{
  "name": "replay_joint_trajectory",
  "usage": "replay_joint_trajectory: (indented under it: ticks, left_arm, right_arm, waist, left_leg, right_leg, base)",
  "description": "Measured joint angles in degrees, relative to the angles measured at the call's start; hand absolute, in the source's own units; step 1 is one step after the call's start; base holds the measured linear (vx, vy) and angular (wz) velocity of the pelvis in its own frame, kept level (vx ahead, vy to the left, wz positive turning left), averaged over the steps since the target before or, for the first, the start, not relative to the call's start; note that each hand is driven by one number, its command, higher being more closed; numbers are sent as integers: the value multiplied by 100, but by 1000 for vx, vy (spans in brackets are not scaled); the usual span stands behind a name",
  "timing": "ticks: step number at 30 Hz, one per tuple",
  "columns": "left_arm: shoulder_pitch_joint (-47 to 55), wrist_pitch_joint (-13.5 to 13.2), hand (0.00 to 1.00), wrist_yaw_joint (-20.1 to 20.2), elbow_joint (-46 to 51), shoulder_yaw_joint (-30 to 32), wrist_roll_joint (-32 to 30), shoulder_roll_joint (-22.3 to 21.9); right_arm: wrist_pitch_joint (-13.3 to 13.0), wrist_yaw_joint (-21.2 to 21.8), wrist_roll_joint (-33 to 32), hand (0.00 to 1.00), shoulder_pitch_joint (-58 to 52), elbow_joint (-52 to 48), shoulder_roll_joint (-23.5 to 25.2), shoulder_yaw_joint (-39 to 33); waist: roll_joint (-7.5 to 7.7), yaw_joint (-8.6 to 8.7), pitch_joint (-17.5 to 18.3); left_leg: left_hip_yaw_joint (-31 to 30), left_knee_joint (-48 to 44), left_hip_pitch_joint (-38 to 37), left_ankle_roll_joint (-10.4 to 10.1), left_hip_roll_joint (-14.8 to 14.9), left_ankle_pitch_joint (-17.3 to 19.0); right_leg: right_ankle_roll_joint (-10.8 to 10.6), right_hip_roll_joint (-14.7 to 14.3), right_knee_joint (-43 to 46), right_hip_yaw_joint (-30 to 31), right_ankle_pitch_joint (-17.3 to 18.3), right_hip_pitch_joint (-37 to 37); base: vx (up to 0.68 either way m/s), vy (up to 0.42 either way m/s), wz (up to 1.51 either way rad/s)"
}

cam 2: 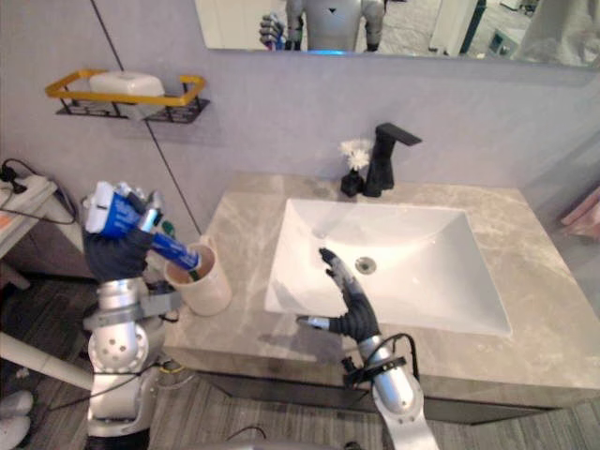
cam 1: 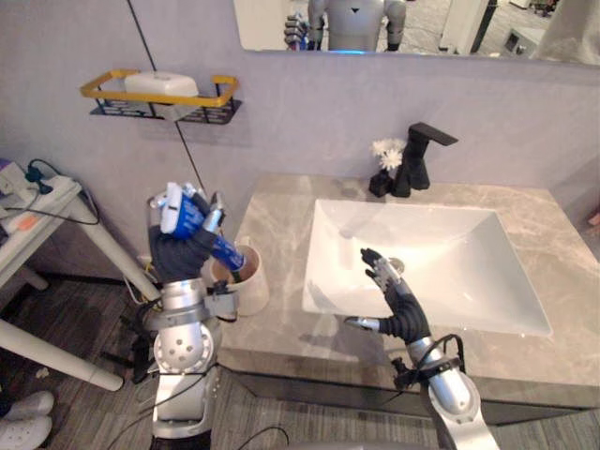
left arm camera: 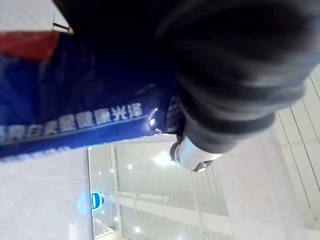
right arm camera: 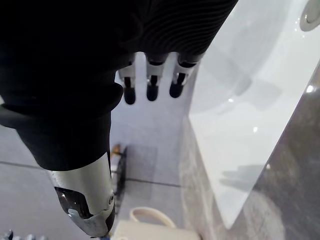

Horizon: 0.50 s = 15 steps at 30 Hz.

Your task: Organize washtable

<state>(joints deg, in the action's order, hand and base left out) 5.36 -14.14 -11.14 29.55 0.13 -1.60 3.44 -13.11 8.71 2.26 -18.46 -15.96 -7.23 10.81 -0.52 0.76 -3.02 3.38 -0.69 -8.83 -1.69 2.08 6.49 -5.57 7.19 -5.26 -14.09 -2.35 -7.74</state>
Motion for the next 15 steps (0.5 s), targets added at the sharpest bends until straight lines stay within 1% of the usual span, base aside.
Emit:
replay_joint_trajectory:
  ticks: [1,2,3,6,8,15]
  left_arm:
    - [87,14,100,30,0,-29,1,-2]
    - [122,24,0,60,-1,-50,4,-2]
    - [161,30,0,123,-1,-76,61,-11]
    - [224,42,0,131,-1,-188,130,-25]
    - [243,84,0,240,-2,-246,202,-52]
    - [239,109,0,239,-17,-303,281,-63]
  right_arm:
    - [0,1,0,0,-1,0,1,23]
    - [0,1,0,0,-1,1,2,45]
    - [0,3,0,0,-1,1,5,73]
    - [0,3,1,0,-1,2,20,99]
    - [0,3,1,0,0,3,20,99]
    - [5,-5,1,0,3,121,121,85]
  waist:
    - [1,1,0]
    - [3,1,0]
    - [12,0,0]
    - [21,-1,3]
    - [32,0,2]
    - [35,6,2]
  left_leg:
    - [0,0,1,0,0,0]
    - [0,0,1,0,0,0]
    - [0,0,1,0,0,0]
    - [0,0,4,0,-1,0]
    - [0,0,6,0,0,0]
    - [1,0,6,0,0,0]
  right_leg:
    - [0,0,0,0,0,0]
    - [0,0,0,0,0,0]
    - [0,0,0,0,0,0]
    - [0,2,1,0,0,0]
    - [0,1,0,0,1,3]
    - [-1,1,0,2,0,6]
  base:
    - [-33,-14,0]
    - [-38,-16,0]
    - [-38,-15,0]
    - [-33,-13,0]
    - [0,0,0]
    - [-10,-4,0]
